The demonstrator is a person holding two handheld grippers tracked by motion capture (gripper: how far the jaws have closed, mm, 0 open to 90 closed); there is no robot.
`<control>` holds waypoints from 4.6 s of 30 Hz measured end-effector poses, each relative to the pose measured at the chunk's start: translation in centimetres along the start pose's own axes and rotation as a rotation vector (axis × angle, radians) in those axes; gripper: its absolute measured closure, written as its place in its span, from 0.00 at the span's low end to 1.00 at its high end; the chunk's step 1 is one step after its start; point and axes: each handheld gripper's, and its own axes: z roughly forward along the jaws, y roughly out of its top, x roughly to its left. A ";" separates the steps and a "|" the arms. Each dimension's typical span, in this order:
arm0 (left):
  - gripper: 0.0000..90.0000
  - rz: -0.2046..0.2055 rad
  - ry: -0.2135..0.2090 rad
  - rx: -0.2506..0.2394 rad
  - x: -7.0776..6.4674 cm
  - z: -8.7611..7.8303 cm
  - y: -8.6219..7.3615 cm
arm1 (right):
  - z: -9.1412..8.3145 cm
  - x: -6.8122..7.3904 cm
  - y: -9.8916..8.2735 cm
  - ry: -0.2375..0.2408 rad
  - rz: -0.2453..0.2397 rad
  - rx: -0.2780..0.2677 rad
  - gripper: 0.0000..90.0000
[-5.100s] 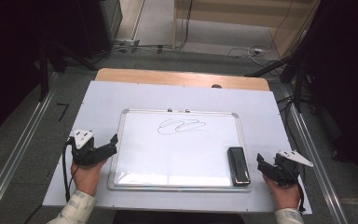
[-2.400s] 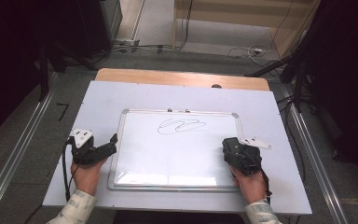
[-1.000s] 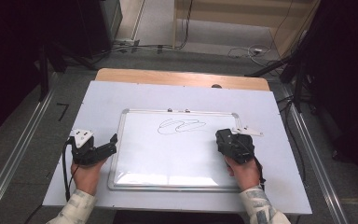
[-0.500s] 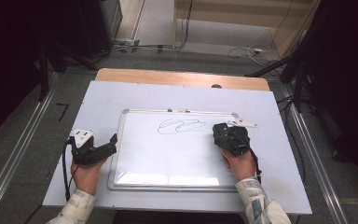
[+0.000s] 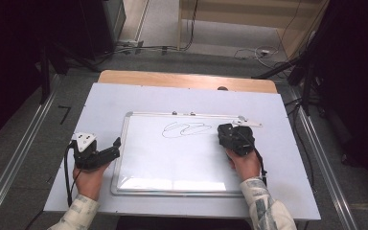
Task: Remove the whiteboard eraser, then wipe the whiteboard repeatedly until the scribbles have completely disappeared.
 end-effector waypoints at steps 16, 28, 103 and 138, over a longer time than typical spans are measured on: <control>0.12 0.002 0.000 0.004 0.0 0.0 0.0 | 0.4 0.1 0.4 0.000 -0.003 -0.008 0.43; 0.12 -0.002 0.002 0.006 0.1 0.1 0.0 | 2.0 -0.3 1.0 -0.010 0.005 0.013 0.43; 0.12 0.007 -0.004 0.001 -0.2 0.0 0.0 | 4.9 0.6 2.8 -0.013 -0.082 0.115 0.44; 0.12 0.004 -0.014 -0.003 -0.3 -0.1 0.1 | 6.3 4.9 3.5 0.034 -0.141 0.118 0.44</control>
